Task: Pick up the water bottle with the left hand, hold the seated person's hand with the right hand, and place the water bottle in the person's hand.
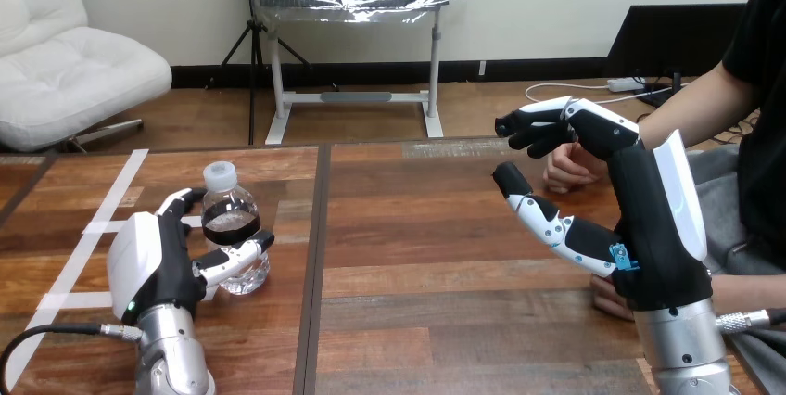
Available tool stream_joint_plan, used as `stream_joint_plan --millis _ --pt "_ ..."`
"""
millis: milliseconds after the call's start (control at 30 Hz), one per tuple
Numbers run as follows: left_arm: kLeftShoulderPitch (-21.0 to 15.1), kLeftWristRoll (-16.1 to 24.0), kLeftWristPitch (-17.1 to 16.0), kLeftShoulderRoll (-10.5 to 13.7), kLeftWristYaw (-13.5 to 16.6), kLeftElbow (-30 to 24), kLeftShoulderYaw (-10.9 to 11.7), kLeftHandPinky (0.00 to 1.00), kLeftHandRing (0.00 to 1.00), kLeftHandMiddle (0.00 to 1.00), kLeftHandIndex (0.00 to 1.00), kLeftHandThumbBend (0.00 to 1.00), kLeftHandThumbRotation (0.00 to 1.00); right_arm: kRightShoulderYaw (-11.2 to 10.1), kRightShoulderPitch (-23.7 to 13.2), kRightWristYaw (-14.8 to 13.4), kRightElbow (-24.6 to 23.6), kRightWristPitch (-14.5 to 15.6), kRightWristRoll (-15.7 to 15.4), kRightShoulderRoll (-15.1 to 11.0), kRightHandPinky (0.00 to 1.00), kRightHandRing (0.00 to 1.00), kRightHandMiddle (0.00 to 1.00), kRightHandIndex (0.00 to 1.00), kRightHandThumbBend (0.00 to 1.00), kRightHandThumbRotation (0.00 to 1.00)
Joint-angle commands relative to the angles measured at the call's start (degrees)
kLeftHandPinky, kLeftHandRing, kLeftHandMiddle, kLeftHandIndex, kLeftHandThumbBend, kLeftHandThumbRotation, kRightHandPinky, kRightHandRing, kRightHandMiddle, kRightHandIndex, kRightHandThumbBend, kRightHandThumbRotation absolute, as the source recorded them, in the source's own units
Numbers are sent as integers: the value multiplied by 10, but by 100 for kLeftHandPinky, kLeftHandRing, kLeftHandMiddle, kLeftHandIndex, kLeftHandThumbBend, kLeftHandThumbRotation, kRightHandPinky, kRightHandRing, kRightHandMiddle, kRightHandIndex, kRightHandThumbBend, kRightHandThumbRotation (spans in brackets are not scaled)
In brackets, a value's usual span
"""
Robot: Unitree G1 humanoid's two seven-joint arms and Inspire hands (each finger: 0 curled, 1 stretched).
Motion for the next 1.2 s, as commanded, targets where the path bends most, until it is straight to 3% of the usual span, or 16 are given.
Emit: stream_joint_plan --millis 0,300,700,1167 --pt "-54 -12 -25 3 0 18 0 59 65 68 69 83 9 0 -29 -2 -22 -3 1 -6 50 57 64 58 46 0" --pt "-67 -36 -39 -5 -5 48 2 55 61 63 64 82 4 0 -29 -1 -20 -5 3 -7 50 57 63 58 46 0" --pt "-81 -64 -61 -11 -19 75 4 56 63 66 64 79 3 -2 -26 -4 -23 -2 1 -6 50 57 63 58 48 0" --pt "-97 -69 -48 -15 -22 87 2 59 66 68 67 80 12 -4 -23 -6 -24 -3 -2 -6 50 57 63 58 49 0"
